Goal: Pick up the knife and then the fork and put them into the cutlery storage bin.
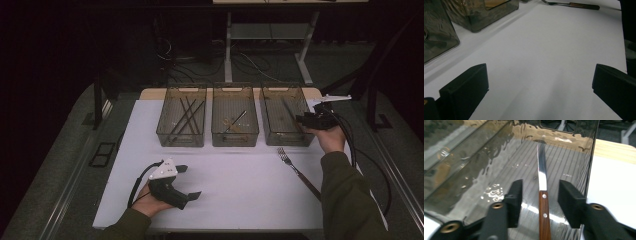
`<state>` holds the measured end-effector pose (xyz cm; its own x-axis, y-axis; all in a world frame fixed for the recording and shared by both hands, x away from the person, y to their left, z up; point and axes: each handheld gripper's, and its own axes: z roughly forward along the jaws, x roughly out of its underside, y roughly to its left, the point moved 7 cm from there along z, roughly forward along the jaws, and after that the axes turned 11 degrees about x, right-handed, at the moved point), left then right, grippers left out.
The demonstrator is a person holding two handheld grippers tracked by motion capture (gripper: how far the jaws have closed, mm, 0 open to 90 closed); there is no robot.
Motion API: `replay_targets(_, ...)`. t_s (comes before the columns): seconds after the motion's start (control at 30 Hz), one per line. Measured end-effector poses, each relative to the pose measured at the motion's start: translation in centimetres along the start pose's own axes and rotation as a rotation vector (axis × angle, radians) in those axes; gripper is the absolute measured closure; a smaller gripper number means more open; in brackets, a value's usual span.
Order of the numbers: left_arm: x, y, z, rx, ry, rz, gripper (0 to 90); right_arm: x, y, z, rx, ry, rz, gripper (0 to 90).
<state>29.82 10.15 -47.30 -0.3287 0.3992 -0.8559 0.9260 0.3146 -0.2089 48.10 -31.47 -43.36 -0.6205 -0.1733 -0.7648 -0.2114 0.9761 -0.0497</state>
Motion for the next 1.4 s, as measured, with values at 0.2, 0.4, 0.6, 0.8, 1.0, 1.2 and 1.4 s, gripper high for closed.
replay_targets(0.2,0.0,0.0,0.0,-0.002,0.001,0.000,0.0,-0.2,-0.3,-1.8,-0.027,-0.027,0.035,45.2)
replay_targets(0.4,0.0,-0.1,0.0,-0.002,-0.001,-0.002,0.0,0.2,0.0,-4.4,-0.052,-0.052,0.035,39.9)
replay_targets(0.6,0.0,0.0,0.0,-0.002,0.001,-0.002,0.0,1.2,0.6,-6.4,-0.086,-0.057,0.005,35.0)
replay_targets(0.8,0.2,0.1,0.0,-0.001,0.000,-0.012,0.0,3.0,2.0,-7.4,-0.124,-0.029,-0.048,29.8)
replay_targets(1.0,0.3,0.2,-0.2,-0.005,0.003,-0.014,0.0,5.1,3.5,-8.1,-0.156,0.011,-0.099,29.2)
replay_targets(1.2,0.3,0.1,-0.3,-0.008,0.001,-0.015,0.0,7.1,4.8,-8.6,-0.186,0.068,-0.149,31.4)
replay_targets(1.4,0.3,0.1,-0.3,-0.006,0.003,-0.015,0.0,9.1,5.4,-8.7,-0.202,0.139,-0.190,37.8)
